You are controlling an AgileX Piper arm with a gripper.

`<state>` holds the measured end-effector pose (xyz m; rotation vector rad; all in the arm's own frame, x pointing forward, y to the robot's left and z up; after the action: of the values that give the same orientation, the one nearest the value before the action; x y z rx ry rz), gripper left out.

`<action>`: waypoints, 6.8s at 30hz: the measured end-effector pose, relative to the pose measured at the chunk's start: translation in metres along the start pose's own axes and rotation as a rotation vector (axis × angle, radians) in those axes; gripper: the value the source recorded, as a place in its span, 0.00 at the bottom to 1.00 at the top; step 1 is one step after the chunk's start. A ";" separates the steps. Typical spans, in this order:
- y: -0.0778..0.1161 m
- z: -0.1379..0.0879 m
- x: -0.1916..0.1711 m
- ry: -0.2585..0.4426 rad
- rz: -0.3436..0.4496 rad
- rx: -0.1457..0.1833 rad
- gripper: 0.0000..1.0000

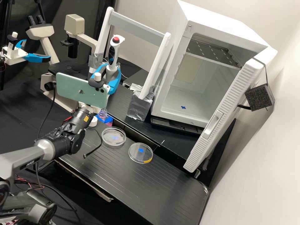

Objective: Use the pipette

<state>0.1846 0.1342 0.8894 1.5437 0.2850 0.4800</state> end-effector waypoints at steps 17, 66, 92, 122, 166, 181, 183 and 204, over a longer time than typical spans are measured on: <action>0.035 0.040 -0.046 -0.096 0.215 0.009 0.00; 0.022 0.041 -0.071 -0.138 0.266 0.033 0.00; 0.017 0.037 -0.069 -0.110 0.228 0.030 0.00; 0.059 0.010 -0.016 0.079 0.216 -0.052 0.00; 0.040 -0.067 0.154 -0.082 -0.204 -0.033 0.00; 0.023 -0.048 0.198 -0.236 -0.251 -0.043 0.00; 0.021 -0.047 0.200 -0.254 -0.257 -0.044 0.00; 0.009 -0.058 0.211 -0.252 -0.290 -0.001 0.00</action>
<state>0.3415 0.2837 0.9230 1.5129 0.3064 0.0569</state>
